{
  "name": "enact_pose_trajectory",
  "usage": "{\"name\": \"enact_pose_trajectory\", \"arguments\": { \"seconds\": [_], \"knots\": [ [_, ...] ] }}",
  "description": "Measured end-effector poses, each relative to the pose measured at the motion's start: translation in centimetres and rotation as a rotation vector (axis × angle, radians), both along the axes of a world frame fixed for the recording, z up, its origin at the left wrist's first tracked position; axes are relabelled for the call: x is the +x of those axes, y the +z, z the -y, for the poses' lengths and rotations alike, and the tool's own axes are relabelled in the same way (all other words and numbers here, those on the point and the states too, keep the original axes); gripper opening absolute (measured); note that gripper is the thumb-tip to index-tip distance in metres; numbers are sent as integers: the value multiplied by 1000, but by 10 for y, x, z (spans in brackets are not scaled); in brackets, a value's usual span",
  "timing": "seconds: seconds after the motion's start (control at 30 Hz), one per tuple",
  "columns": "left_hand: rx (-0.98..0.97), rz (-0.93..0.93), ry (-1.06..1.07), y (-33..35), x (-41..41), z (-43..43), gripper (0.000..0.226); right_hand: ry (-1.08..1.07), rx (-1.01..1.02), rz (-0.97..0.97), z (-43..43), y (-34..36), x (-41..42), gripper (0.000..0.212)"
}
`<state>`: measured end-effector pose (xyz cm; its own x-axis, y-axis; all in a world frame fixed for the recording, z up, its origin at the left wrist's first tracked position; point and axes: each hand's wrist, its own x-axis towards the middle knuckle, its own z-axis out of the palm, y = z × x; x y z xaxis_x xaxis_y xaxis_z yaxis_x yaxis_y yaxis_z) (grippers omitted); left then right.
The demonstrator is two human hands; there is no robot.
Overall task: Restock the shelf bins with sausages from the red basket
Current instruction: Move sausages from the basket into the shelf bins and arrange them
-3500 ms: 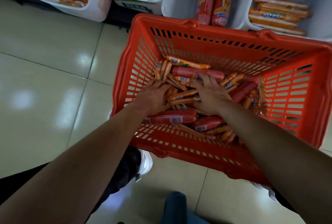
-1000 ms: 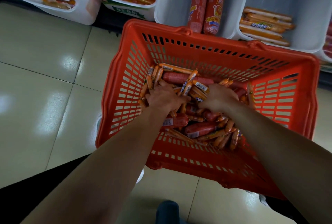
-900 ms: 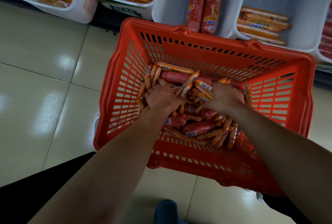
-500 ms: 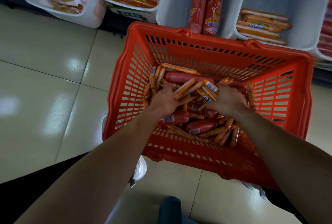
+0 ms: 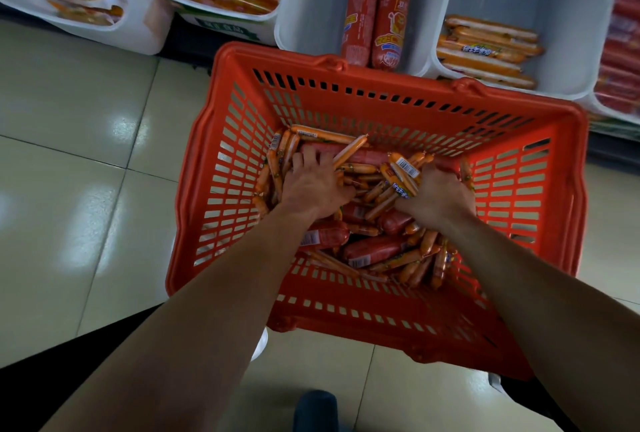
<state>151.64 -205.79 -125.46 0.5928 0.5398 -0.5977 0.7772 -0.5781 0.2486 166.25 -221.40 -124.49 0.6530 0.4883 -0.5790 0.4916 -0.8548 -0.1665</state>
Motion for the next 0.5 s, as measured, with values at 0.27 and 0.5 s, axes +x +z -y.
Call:
{"name": "enact_pose_trajectory", "arguments": {
  "seconds": [0.27,0.5],
  "knots": [
    [60,-72,-202,-5,-20,-6,91,-2,16,-39,0,1,0,50],
    [68,-95,-110,-6,-14,-13,79,37,35,-46,2,0,-6,58]
  ]
}}
